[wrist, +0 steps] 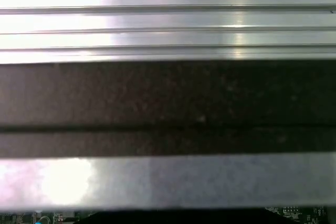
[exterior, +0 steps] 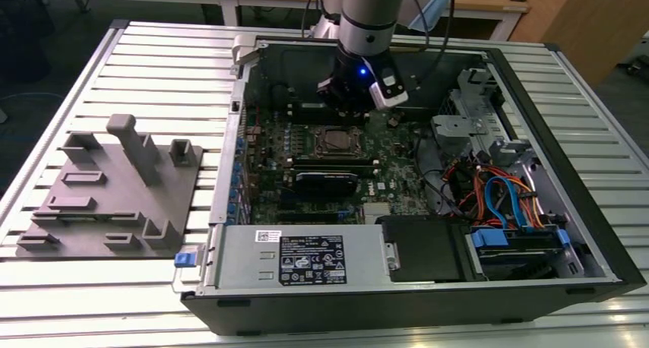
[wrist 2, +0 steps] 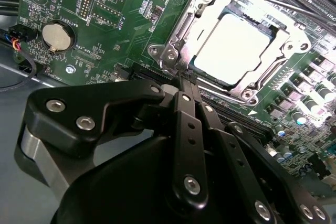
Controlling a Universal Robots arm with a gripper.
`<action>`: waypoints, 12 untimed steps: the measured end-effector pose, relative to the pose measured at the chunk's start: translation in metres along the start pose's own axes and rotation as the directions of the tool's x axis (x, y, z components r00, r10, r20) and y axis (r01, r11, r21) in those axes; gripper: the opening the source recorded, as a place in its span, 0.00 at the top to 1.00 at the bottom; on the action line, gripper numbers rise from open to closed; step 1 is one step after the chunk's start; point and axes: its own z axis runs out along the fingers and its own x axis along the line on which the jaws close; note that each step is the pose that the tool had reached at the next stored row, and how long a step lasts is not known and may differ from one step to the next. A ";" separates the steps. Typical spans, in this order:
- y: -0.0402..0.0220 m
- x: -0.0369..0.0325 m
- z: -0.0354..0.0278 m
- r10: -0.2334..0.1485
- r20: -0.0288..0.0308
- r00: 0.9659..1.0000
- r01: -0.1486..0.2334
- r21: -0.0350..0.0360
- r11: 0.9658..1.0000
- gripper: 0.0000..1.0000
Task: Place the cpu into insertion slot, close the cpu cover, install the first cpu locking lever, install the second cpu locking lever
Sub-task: 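Install the second cpu locking lever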
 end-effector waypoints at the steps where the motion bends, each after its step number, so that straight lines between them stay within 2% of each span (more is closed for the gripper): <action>1: -0.0004 0.0000 -0.0001 0.000 0.000 1.000 0.000 0.000 1.000 0.90; 7: -0.0056 -0.0002 -0.0004 0.000 0.000 1.000 0.000 0.000 1.000 0.90; 12: -0.0063 -0.0002 -0.0005 0.000 0.000 1.000 0.000 0.000 1.000 0.90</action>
